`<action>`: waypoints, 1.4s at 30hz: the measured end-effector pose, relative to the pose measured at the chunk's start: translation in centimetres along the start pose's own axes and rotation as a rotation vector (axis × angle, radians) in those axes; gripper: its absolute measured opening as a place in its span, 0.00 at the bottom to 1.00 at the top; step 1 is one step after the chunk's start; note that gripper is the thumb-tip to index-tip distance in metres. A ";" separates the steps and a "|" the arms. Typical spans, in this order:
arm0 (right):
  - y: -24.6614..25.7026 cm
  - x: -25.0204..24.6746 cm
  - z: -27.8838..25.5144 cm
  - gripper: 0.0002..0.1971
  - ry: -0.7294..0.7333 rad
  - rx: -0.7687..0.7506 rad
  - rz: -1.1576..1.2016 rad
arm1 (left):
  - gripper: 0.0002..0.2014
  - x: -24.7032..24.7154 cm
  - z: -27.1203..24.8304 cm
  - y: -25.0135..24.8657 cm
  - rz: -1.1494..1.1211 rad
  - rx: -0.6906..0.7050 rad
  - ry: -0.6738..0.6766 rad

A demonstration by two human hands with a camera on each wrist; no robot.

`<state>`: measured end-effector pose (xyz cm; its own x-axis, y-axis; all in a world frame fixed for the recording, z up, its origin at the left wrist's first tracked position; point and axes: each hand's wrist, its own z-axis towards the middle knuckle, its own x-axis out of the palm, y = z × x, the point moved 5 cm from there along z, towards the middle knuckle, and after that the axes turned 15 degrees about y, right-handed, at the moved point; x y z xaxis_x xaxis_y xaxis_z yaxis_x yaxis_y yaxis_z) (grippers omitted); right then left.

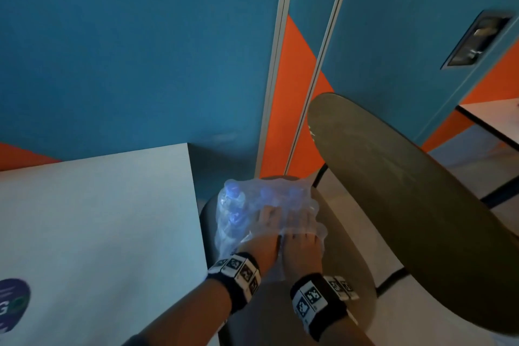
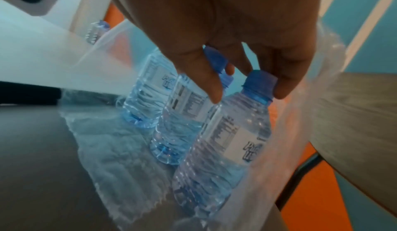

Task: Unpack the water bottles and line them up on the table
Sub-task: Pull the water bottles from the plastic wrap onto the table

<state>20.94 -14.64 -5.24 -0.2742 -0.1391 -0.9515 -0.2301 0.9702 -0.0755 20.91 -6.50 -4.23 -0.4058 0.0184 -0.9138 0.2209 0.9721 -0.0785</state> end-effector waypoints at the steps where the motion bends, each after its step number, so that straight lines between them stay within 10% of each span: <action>1: 0.0 0.1 -0.4 0.21 -0.032 -0.008 -0.014 | 0.24 1.2 0.2 -0.1 0.038 -0.010 0.026; 4: 0.1 0.7 -1.4 0.20 -0.101 -0.041 -0.072 | 0.19 3.1 -1.2 0.3 -0.273 -0.139 0.170; 5: 0.0 1.1 -1.7 0.21 -0.085 -0.028 -0.072 | 0.17 2.5 -2.3 0.6 -0.500 -0.137 -0.028; 16: 0.1 0.6 -7.9 0.18 -0.230 -0.348 0.295 | 0.16 3.9 -14.7 2.1 -0.909 0.000 -0.300; 28: 23.6 2.6 -18.2 0.05 0.009 -0.882 0.158 | 0.28 14.8 -34.9 12.2 -0.820 -0.405 -0.471; 38: 26.9 -1.5 -20.5 0.21 0.232 -0.702 0.261 | 0.27 13.9 -35.7 13.7 -0.596 -0.219 -0.432; 42: 20.8 -4.5 -19.9 0.23 0.035 -0.507 0.541 | 0.22 6.9 -36.3 10.9 -0.435 -0.048 -0.494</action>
<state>-1.22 2.18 3.43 -0.4996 0.3179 -0.8058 -0.4545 0.6956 0.5563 -11.62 12.69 3.10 0.0086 -0.4770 -0.8788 0.0845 0.8761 -0.4747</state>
